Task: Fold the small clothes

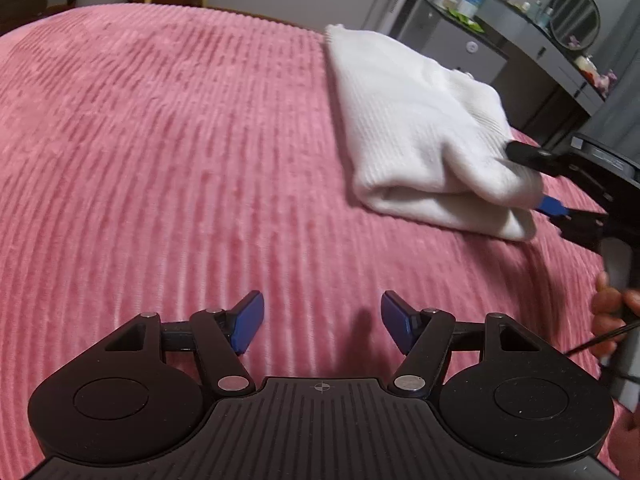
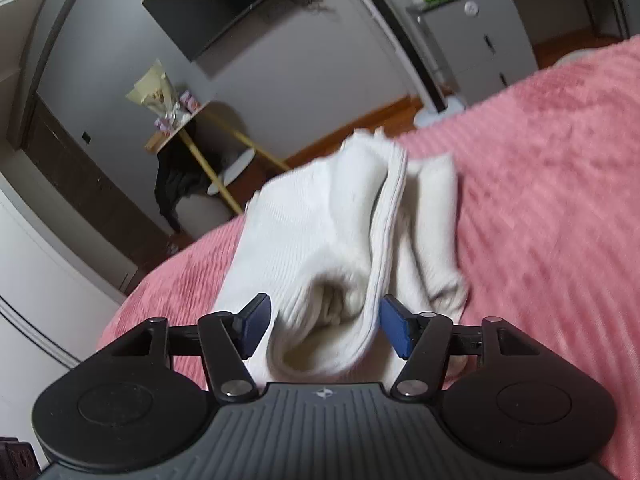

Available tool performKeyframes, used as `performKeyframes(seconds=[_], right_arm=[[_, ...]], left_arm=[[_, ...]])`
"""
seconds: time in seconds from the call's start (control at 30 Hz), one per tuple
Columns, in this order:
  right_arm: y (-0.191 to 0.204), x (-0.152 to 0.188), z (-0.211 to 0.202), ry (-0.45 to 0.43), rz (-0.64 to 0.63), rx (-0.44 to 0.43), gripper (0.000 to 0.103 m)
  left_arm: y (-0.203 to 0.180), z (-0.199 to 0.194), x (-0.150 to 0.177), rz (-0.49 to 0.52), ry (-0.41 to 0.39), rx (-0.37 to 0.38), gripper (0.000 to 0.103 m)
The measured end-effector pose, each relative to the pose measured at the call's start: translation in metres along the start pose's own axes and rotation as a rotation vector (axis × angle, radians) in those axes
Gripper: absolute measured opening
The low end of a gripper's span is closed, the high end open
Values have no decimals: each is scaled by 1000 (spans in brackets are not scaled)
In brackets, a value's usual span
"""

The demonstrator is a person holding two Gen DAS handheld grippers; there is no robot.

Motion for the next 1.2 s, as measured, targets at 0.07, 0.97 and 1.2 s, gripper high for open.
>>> performKeyframes(seconds=[0.07,0.97,1.2], right_arm=[[6,-4,12,24,-6,21,62],[13,29,15,-118,-451,311,12],[19,24,4,-163,-457,342,12]], left_arm=[[-6,-1,0,12,5,-1,71],[-51,60,-64,132,-2,-73,59],[-50,63,-66,129,3,-60,59]])
Point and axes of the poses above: each gripper's, at about its wrist camera, not at the fingertips, and z roughly the way its jaws point, y to its left, x to its underside, the point moved 1 cm from there along z, roughly the way its jaws point, and after that the axes turned 6 degrees about x, right-handed, at the moved point
